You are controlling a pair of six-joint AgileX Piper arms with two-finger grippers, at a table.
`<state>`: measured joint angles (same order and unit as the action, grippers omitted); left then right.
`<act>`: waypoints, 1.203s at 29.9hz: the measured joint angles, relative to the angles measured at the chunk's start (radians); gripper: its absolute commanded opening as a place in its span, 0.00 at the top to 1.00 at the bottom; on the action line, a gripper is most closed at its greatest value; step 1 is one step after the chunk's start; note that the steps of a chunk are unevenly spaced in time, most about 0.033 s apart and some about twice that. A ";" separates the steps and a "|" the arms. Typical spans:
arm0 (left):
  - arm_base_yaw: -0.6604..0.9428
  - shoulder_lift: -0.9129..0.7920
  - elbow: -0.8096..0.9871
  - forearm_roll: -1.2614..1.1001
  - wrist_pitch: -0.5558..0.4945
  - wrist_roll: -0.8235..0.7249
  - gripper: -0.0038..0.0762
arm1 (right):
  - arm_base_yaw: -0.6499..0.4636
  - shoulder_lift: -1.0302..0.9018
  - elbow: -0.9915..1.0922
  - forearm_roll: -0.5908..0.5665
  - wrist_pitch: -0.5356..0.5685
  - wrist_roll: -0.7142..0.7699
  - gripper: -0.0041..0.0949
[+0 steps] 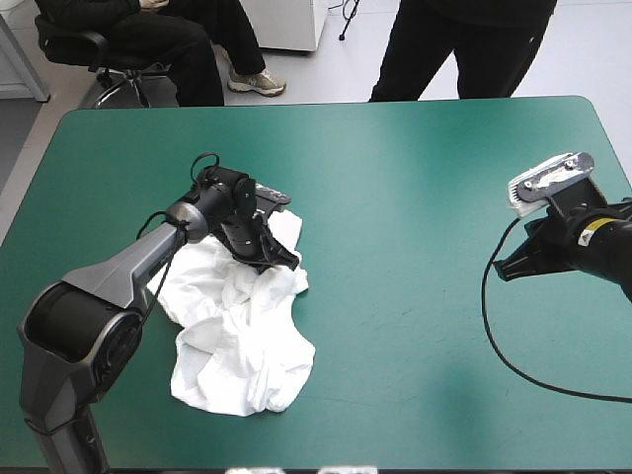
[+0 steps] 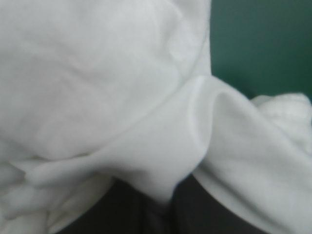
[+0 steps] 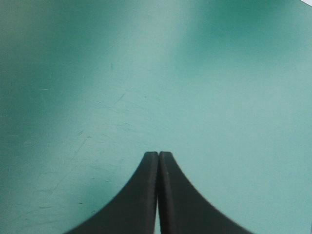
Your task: Fold the cloth
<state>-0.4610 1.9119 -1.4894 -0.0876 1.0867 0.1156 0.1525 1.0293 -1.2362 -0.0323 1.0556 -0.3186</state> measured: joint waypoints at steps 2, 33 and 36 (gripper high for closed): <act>-0.035 0.001 -0.025 -0.007 0.000 0.000 0.97 | 0.000 0.000 0.000 -0.028 0.000 0.018 0.98; -0.353 0.045 -0.197 -0.048 0.014 0.012 0.82 | 0.000 0.015 0.000 -0.228 -0.007 0.145 0.98; -0.353 0.046 -0.199 -0.034 0.041 0.012 0.57 | 0.000 0.015 0.000 -0.228 -0.007 0.147 0.98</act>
<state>-0.8145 1.9581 -1.6880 -0.1211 1.1272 0.1279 0.1525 1.0438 -1.2362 -0.2604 1.0482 -0.1719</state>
